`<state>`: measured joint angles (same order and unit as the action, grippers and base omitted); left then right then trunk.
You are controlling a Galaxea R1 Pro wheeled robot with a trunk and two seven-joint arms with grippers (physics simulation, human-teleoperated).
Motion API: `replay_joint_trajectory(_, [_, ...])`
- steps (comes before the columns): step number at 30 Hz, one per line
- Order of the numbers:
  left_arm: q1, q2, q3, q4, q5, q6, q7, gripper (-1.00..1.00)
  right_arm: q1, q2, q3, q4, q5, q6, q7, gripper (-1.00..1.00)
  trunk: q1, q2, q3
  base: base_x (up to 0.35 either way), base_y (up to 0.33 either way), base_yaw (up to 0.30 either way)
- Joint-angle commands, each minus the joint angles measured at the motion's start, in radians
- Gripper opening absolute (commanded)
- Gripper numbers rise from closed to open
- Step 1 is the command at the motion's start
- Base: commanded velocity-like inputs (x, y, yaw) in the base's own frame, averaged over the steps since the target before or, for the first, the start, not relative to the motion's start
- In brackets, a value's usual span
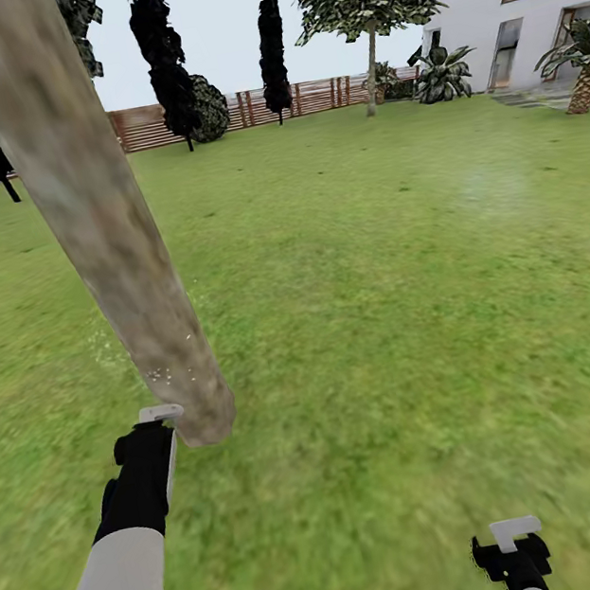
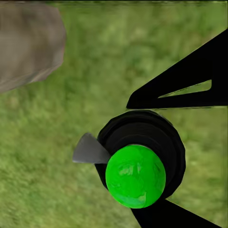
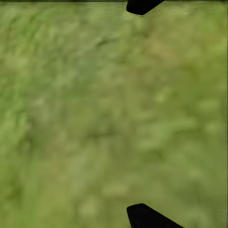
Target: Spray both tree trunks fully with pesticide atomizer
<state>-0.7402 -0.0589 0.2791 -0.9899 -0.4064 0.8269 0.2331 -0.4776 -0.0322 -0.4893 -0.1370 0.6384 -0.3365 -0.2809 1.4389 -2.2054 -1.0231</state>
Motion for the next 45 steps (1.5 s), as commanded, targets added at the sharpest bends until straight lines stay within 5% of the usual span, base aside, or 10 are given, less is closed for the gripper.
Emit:
replay_joint_trajectory(1, [-0.001,-0.001,0.002,-0.001,0.003,0.003,0.005,-1.0,-0.001,0.0,-0.009,0.002,0.01,-0.004,-0.003,1.0,0.0,0.0,-0.001,0.039,-0.266,0.0])
replay_joint_trajectory(16, [-0.019,-0.003,0.002,-0.039,0.012,0.016,-0.012,-1.0,-0.001,0.002,-0.008,0.002,0.01,-0.004,-0.001,1.0,0.0,0.0,-0.001,0.146,-0.121,0.243])
replay_joint_trajectory(26, [-0.154,-0.005,-0.006,-0.039,0.013,0.083,-0.015,-1.0,-0.001,0.0,-0.009,0.002,0.01,-0.004,-0.001,1.0,0.0,0.0,-0.001,0.001,0.0,0.044])
replay_joint_trajectory(45, [-0.137,0.013,-0.014,-0.028,-0.023,0.085,-0.01,-1.0,-0.001,0.001,-0.009,0.002,0.009,-0.004,-0.001,1.0,0.0,0.0,-0.001,0.085,-0.156,0.046])
